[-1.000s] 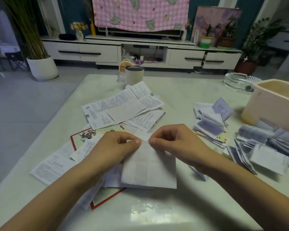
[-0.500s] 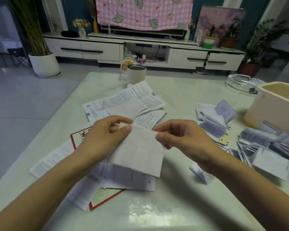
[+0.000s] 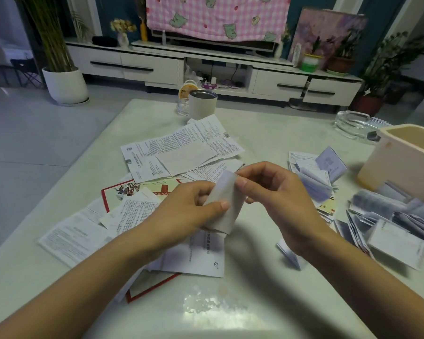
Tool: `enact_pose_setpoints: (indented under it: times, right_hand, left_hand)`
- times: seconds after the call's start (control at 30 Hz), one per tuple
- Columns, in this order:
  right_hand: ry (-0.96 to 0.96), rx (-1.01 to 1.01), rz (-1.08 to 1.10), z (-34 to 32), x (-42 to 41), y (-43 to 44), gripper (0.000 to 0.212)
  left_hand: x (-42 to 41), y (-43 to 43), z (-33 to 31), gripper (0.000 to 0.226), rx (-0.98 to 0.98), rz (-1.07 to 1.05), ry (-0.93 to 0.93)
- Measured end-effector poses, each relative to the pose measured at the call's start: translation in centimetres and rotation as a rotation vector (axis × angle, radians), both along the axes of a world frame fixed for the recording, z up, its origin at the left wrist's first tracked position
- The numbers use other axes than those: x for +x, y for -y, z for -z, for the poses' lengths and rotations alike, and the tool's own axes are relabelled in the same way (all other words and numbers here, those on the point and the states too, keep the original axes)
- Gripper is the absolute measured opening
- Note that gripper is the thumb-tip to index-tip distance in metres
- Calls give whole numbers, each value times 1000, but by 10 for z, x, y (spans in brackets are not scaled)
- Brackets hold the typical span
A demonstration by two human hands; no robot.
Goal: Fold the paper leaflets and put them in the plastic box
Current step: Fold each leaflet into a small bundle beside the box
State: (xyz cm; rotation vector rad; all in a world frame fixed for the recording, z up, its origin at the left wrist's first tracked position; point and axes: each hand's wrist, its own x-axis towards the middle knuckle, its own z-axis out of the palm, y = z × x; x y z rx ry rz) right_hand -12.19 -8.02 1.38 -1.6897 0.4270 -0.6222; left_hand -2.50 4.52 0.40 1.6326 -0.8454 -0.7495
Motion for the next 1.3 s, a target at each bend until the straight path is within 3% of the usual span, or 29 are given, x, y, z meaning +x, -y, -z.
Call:
enact_pose_setpoints:
  times: [0.17,0.3,0.37,0.53,0.63,0.7,0.83,1.0,1.13,1.3]
  right_hand:
    - [-85,-113,-11,3,-2,8,25]
    - [-217,-220,-77,4,-3,14,4]
    - [-246,-294,-40,2,-6,25,7]
    - [-124,-200,339,-17,-29,74,6]
    - [-57,-160,596,-17,-47,110,31]
    - [-132,-226,675,-8,-52,128,31]
    - [-483,-338,547,20,-50,143,14]
    - [-863,-541,353,34,-43,143,12]
    - [-918,-758,352,34,-39,141,13]
    - [-759,-671,355,30,-39,139,7]
  left_hand:
    - [-1,2,2,10,6,-1,0]
    - [0,4,4,14,69,31,97]
    - [0,5,3,16,93,15,88]
    - [2,9,3,11,134,-65,-9]
    - [-1,12,1,12,138,-71,-14]
    - [-3,14,0,14,140,-70,-26]
    - [-6,18,2,15,169,-72,-59]
    - [-5,18,3,18,196,-80,-62]
    - [-5,19,3,19,203,-89,-64]
    - [-1,17,3,18,198,-107,-47]
